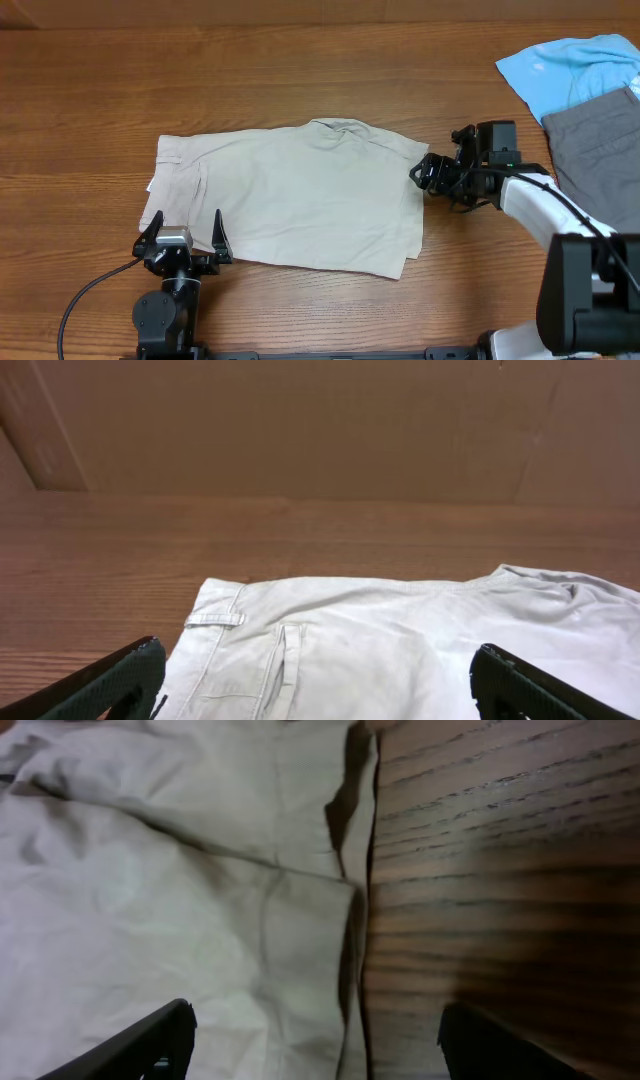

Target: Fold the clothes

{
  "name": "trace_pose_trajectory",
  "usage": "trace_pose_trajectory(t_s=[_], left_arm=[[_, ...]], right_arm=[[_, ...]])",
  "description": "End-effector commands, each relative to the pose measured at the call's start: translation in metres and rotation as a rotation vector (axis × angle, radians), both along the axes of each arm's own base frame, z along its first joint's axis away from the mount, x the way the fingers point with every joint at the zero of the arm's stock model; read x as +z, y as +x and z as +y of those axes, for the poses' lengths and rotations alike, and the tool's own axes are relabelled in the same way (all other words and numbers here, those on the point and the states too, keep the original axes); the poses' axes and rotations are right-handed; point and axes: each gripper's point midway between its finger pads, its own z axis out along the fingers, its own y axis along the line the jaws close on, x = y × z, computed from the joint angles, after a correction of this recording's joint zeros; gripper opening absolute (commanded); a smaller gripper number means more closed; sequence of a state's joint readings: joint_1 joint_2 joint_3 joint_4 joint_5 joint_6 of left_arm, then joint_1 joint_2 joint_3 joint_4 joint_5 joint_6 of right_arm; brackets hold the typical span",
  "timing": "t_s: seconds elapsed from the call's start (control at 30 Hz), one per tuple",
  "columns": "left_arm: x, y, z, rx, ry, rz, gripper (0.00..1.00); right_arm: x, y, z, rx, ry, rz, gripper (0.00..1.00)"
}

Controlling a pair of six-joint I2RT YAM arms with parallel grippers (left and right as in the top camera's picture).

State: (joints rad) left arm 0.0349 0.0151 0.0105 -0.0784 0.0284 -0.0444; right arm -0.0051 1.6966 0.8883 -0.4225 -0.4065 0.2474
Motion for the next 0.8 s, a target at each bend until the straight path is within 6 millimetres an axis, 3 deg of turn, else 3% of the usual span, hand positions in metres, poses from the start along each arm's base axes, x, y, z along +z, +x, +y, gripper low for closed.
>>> trace_pose_trajectory(t_s=[0.0, 0.2, 0.53, 0.77], left_arm=[[0.000, 0.000, 0.003, 0.010, 0.023, -0.007, 1.00], [0.000, 0.000, 0.003, 0.010, 0.023, -0.007, 1.00], [0.000, 0.000, 0.003, 0.010, 0.023, -0.007, 1.00], [0.000, 0.000, 0.003, 0.010, 0.023, -0.007, 1.00]], right_arm=[[-0.008, 0.001, 0.000, -0.014, 0.005, 0.012, 0.81], [-0.007, 0.005, 0.001, -0.010, 0.012, -0.004, 0.68], [-0.005, 0.008, 0.019, 0.041, 0.012, -0.037, 0.60], [-0.007, 0.010, 0.016, 0.029, -0.014, -0.041, 0.52]])
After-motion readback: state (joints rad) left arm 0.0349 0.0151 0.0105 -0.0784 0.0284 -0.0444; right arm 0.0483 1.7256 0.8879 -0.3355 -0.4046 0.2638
